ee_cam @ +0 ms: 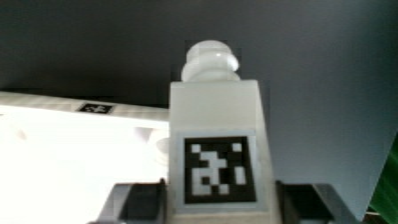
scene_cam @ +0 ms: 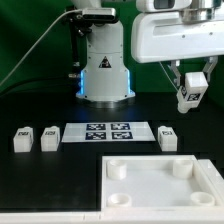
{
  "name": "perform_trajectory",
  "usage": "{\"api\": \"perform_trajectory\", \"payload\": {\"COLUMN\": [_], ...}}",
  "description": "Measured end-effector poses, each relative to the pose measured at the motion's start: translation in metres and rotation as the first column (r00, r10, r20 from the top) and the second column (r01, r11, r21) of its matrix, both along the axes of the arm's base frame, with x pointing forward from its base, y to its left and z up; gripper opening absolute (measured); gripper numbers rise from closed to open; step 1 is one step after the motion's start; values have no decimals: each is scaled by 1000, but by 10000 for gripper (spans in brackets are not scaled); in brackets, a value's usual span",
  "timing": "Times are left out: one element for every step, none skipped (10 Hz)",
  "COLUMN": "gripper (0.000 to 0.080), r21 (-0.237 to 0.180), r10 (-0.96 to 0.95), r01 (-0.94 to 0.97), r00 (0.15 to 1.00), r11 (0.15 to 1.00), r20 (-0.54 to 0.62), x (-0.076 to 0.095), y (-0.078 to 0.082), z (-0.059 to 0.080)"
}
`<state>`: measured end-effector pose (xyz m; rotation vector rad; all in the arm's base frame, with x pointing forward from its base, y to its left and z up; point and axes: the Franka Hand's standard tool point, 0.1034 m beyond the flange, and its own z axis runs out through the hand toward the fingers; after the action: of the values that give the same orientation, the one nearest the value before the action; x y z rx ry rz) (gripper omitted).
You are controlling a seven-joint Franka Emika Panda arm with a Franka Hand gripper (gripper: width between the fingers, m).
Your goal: Assemble one leg
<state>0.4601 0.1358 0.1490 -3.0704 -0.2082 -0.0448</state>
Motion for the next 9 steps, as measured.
{"api": "perform_trajectory", "payload": {"gripper": [291,291,291,291,291,291,291,291,291], "r21": [21,31,17,6,4,7,13,7,8], "r10": [0,39,75,82,75,70,53,56,57], "r01": [-2,-48,-85,-91,-88,-86,-75,-77,-77], "r00": [993,971,944,920,869,850,804,791,800], "r11": [1000,998,996,996,996,996,997,997,997], "r20": [117,236,322,383,489,522,593,609,597], "x": [10,24,51,76,101,117,125,120,119], "y": [1,-8,-26,-39,-44,-44,-42,-44,-44], "z": [1,-5,4,19,32,31,42,39,36]}}
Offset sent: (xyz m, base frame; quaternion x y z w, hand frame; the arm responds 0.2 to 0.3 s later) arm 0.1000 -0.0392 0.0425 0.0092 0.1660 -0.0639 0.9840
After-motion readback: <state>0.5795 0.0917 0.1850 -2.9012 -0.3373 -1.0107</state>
